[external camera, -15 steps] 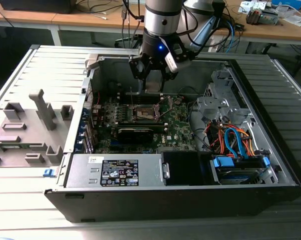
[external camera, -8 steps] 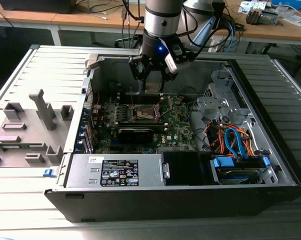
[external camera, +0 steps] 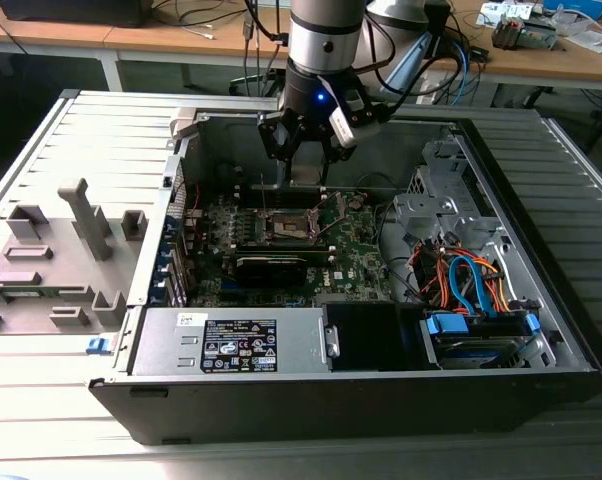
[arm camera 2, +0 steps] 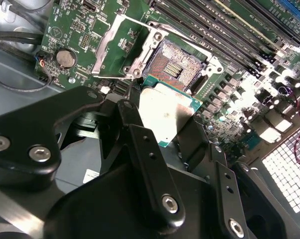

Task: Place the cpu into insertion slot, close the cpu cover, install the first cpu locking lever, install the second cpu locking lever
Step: 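Place the cpu into insertion slot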

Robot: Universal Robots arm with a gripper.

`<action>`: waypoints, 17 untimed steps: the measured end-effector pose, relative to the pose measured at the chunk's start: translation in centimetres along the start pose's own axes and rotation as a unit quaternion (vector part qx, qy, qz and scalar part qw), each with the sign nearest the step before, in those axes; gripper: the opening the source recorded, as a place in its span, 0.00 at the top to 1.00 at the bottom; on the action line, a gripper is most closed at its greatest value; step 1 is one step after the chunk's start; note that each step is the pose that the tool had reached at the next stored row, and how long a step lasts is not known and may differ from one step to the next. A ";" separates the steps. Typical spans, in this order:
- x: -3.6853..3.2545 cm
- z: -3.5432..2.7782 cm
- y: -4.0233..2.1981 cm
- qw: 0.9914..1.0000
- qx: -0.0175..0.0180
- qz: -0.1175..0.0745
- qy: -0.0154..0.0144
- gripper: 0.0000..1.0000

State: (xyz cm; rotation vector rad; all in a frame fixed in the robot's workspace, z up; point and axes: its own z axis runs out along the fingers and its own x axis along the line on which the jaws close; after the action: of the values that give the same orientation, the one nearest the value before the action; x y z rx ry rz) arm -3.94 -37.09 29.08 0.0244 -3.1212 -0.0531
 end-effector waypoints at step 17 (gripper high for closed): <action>0.00 0.08 0.00 1.000 0.001 0.012 0.000 0.45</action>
State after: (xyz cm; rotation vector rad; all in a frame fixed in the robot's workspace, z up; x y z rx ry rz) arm -3.94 -37.09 29.00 -0.0127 -3.1217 -0.0510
